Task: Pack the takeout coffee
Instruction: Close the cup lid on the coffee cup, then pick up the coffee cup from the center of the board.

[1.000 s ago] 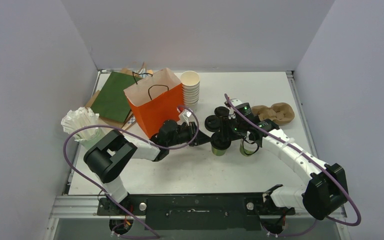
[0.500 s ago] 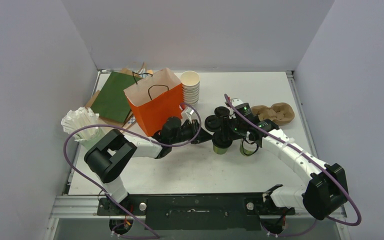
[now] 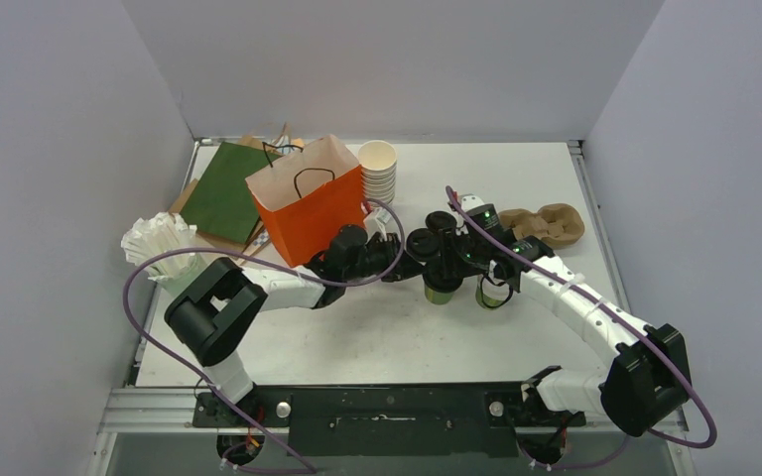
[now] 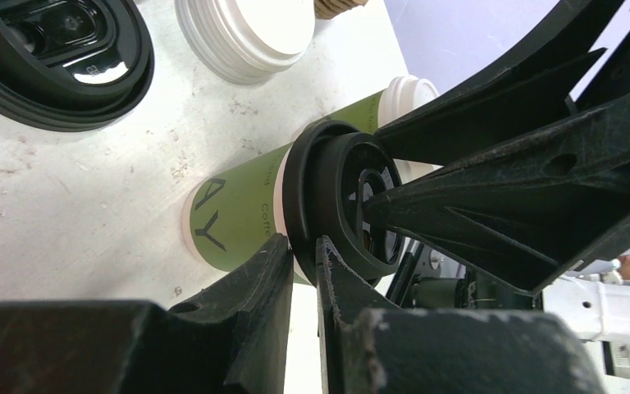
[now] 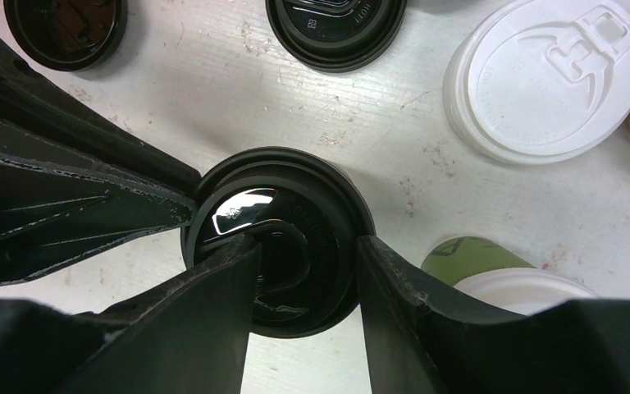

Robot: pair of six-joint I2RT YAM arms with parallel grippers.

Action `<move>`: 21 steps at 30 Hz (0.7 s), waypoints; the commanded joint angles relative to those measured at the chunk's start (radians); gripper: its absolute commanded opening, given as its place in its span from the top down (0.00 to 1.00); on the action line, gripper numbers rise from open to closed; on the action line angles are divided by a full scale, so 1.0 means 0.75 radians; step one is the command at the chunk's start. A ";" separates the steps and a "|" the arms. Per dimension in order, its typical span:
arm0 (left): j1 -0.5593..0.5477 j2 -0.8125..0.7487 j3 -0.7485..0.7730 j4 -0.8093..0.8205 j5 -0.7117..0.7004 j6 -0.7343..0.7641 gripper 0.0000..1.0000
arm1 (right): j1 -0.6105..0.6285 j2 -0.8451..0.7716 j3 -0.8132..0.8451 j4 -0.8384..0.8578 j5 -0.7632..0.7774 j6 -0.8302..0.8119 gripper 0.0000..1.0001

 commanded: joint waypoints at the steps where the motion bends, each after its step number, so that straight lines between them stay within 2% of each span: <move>1: -0.036 0.015 0.061 -0.576 -0.112 0.207 0.85 | -0.005 0.003 -0.011 -0.034 -0.061 0.008 0.53; 5: -0.037 -0.041 0.185 -0.667 -0.123 0.255 0.80 | -0.025 -0.001 0.015 -0.047 -0.066 0.004 0.48; 10: -0.036 -0.065 0.294 -0.745 -0.125 0.291 0.77 | -0.032 -0.003 0.075 -0.073 -0.052 -0.005 0.47; 12: -0.037 -0.077 0.322 -0.759 -0.125 0.297 0.75 | -0.031 -0.003 0.099 -0.087 -0.045 -0.010 0.46; 16: -0.036 -0.112 0.352 -0.751 -0.113 0.299 0.70 | -0.034 -0.005 0.149 -0.117 -0.021 -0.020 0.37; 21: -0.037 -0.130 0.409 -0.755 -0.090 0.307 0.65 | -0.033 -0.003 0.194 -0.144 -0.015 -0.039 0.35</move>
